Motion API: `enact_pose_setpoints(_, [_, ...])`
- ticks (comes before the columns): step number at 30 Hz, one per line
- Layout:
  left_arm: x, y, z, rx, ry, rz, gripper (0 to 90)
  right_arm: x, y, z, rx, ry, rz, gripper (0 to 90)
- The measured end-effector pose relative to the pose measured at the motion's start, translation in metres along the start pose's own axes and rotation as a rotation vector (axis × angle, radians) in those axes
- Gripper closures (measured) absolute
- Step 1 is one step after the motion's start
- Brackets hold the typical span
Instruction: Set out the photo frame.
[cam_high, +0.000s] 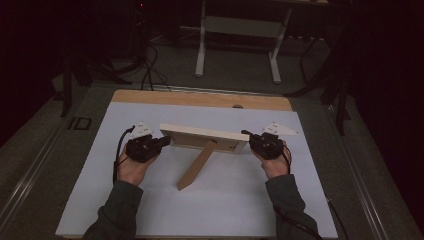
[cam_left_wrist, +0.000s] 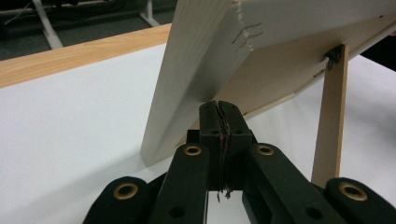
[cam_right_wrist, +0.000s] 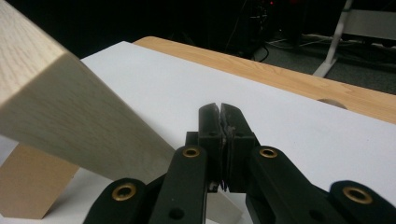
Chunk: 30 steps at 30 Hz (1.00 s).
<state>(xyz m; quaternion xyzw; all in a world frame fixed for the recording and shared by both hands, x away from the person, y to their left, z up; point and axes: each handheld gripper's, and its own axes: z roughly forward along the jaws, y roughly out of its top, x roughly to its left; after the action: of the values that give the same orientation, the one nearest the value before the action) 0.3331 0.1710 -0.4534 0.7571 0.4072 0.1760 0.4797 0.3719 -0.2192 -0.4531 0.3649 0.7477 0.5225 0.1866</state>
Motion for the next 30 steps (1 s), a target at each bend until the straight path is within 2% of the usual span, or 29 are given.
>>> enact_pose_setpoints(30, [-0.007,0.017,0.02,0.012,0.005,0.017,90.0,0.006,0.0,-0.004,0.008,0.019,-0.036,88.4])
